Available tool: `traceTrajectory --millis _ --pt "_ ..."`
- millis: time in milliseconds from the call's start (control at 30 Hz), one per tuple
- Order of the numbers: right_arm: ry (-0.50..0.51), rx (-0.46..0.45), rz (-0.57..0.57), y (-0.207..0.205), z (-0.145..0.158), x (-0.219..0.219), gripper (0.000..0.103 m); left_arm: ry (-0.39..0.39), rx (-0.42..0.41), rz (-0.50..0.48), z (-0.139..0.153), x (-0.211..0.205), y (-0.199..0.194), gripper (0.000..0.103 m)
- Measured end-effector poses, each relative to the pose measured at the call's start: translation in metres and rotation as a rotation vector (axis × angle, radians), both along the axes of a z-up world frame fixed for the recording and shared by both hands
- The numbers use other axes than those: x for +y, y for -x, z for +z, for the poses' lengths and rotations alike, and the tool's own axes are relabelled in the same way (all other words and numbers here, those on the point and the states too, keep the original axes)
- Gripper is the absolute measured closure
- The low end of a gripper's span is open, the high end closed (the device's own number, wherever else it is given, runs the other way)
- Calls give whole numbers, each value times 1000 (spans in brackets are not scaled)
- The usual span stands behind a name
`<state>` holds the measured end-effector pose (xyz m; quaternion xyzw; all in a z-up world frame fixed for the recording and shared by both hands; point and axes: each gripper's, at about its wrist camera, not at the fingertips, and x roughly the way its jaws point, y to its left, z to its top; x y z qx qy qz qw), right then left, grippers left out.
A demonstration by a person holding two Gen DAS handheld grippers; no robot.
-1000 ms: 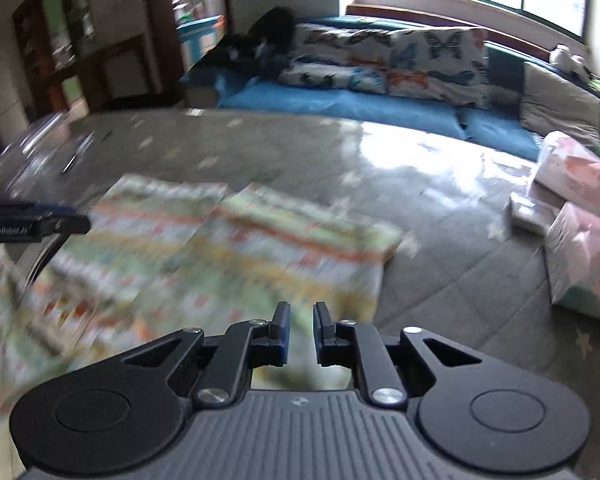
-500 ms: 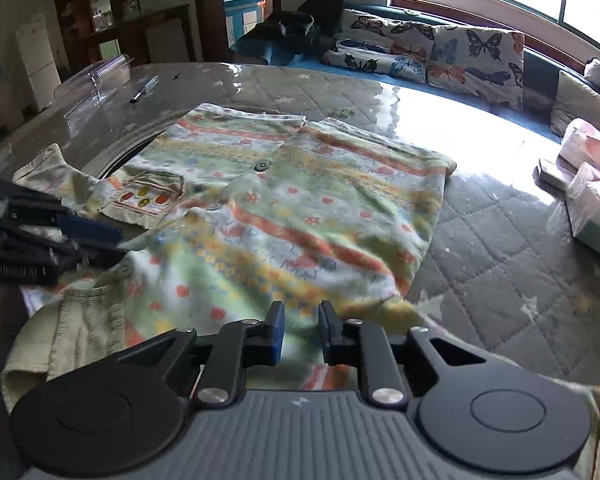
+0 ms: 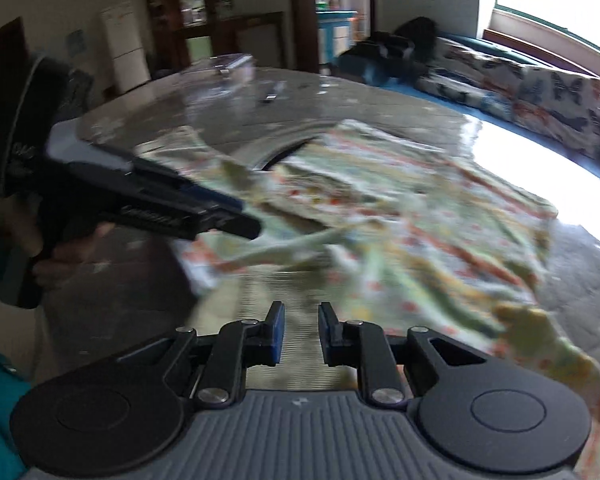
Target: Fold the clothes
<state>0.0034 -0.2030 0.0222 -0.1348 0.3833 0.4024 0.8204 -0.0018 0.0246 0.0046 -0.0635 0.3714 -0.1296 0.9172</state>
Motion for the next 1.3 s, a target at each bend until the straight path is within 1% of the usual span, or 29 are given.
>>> traceTrajectory --millis 133,233,367,400,433,467,600,733,900,967,1100,1133,1200,1300 --pt "-5 9 33 6 -5 16 81 5 -7 5 4 7 14 66" --pt "14 12 37 6 -15 26 81 6 -13 -4 6 7 24 63" --pt "35 39 19 4 -26 27 82 2 -15 -20 9 7 34 61" --pt "36 36 12 4 -27 26 88 2 -18 -26 10 6 36 59" --pt "37 30 3 5 -27 24 98 3 -23 -38 12 4 38 59" --pt "37 28 -5 5 -26 22 98 5 -28 -50 13 3 40 57" --pt "-20 24 -64 3 -14 4 98 5 -37 -123 17 -12 45 55" --pt "-63 26 -123 0 -3 -16 98 -16 -44 -233 14 -35 48 55" --pt "-104 42 -178 -5 1 -33 98 -87 -41 -361 3 -62 50 54" --pt "-111 46 -189 -6 0 -37 98 -130 -38 -375 -3 -67 49 54" --pt "-121 57 -203 -8 -4 -38 98 -184 -48 -401 -8 -70 51 58" --pt "-121 58 -202 -8 -4 -37 98 -195 -52 -407 -9 -69 52 62" --pt "-121 59 -202 -8 -5 -36 98 -193 -47 -416 -9 -66 51 85" --pt "-124 58 -207 -7 -6 -36 98 -125 -43 -404 -6 -55 48 94"
